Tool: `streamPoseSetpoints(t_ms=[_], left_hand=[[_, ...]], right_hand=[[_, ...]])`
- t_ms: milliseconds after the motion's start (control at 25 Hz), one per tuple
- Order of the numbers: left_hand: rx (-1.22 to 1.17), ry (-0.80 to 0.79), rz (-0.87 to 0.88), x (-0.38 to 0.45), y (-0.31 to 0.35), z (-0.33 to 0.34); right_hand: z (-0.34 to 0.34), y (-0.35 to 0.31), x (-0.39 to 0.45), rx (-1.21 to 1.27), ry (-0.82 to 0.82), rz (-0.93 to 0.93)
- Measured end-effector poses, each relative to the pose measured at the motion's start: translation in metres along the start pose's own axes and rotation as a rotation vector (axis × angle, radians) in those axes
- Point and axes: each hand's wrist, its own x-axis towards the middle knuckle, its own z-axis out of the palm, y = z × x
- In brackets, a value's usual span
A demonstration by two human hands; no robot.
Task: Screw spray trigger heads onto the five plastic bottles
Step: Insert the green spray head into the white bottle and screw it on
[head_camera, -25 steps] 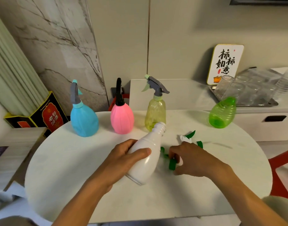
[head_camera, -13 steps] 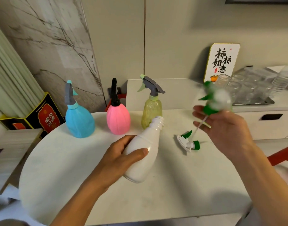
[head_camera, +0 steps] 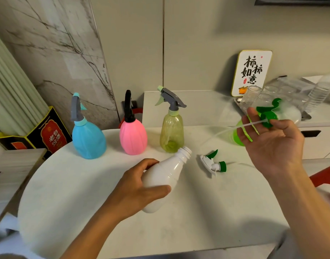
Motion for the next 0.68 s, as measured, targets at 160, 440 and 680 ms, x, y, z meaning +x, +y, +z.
streamPoseSetpoints(t_ms=[160, 440, 680], left_hand=[[-0.006, -0.026, 0.021, -0.001, 0.002, 0.001], [0.054, -0.012, 0.020, -0.001, -0.002, 0.000], [0.048, -0.028, 0.047, -0.001, 0.000, 0.003]], right_hand=[[0.002, 0.007, -0.001, -0.074, 0.000, 0.033], [0.003, 0.013, -0.002, -0.049, -0.026, 0.004], [0.006, 0.015, -0.005, -0.099, -0.030, 0.010]])
